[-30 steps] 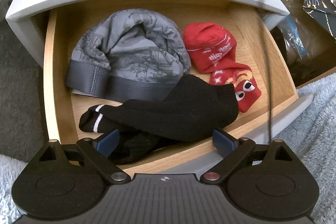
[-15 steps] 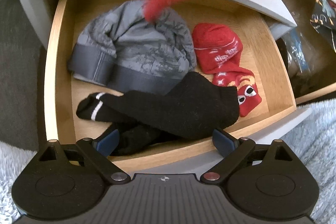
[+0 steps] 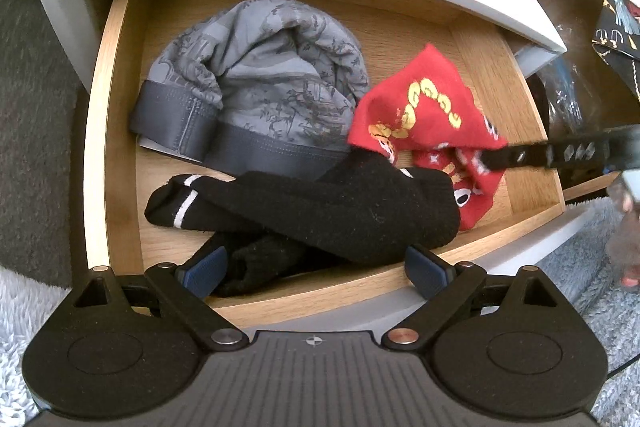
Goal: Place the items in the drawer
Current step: 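Lower the red sock onto the first red sock and open the right gripper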
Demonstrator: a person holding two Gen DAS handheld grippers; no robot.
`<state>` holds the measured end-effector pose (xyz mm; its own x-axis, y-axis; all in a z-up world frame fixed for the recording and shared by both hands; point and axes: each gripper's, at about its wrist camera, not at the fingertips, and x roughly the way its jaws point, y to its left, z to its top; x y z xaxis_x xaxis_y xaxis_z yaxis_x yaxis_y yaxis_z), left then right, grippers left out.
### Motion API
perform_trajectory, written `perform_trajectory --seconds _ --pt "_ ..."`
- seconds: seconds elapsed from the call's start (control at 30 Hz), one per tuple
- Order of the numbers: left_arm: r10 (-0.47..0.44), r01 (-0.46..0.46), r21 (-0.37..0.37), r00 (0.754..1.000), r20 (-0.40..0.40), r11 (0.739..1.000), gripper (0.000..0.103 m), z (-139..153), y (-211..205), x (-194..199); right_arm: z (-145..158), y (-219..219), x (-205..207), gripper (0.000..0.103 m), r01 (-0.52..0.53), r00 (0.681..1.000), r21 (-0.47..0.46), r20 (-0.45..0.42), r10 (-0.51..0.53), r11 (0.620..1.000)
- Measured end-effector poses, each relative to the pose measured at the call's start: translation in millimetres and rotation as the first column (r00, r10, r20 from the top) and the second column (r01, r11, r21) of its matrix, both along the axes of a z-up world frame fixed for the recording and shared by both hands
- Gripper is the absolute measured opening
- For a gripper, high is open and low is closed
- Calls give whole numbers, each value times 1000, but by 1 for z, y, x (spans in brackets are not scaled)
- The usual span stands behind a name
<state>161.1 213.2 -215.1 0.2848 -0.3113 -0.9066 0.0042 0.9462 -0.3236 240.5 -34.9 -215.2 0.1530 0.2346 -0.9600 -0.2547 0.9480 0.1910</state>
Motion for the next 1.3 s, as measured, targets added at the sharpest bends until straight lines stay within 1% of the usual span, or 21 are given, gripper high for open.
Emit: perform_trajectory --seconds 0.07,0.13,0.3,0.53,0.67,0.7,0.77,0.83,0.9,0.93,1.0,1.07,1.1,1.13,1.23,1.3 --pt "-1 1 -1 1000 0 1000 97 0 0 1 -8 10 -3 3 -56 998 -27 -32 55 998" --pt "-1 1 -4 1000 0 1000 97 0 0 1 -18 18 -3 4 -90 995 -44 -50 88 995" --pt "-9 9 -1 1000 2 1000 97 0 0 1 -30 25 -3 4 -103 992 -48 -74 99 994" --pt "-7 7 4 1000 3 1000 97 1 -2 1 -32 32 -2 5 -149 986 -43 -86 145 988" --pt "-10 10 9 1000 5 1000 97 2 -3 1 -33 35 -4 6 -155 983 -35 -102 151 987" --pt "-10 10 9 1000 6 1000 97 2 -3 1 -33 35 -7 8 -159 982 -23 -110 155 987" --pt "-11 11 11 1000 5 1000 97 3 -3 1 -36 35 -10 9 -181 976 0 -127 179 983" --pt "-11 11 14 1000 7 1000 97 3 -3 0 -34 42 -14 15 -206 972 1 -119 205 979" --pt "-11 11 18 1000 9 1000 97 3 -4 0 -24 43 -15 17 -200 975 34 -90 202 979" --pt "-10 10 17 1000 9 1000 97 3 -4 0 -17 40 -15 21 -186 979 75 -73 191 980" --pt "-7 7 12 1000 6 1000 97 3 -3 0 4 31 -14 24 -133 991 168 -8 137 977" --pt "-5 5 9 1000 4 1000 97 2 -2 0 21 18 -11 33 -77 996 244 58 65 967" --pt "-6 6 9 1000 4 1000 97 2 -2 0 28 10 -9 43 -42 997 285 81 20 958" --pt "-6 6 9 1000 4 1000 97 2 -2 0 32 2 -6 49 -4 996 315 90 -26 949" --pt "-4 4 5 1000 1 1000 97 1 -1 1 34 -11 2 50 96 983 343 114 -142 934" --pt "-2 2 4 1000 -1 1000 98 1 -1 1 38 -16 5 51 115 971 368 153 -181 923"
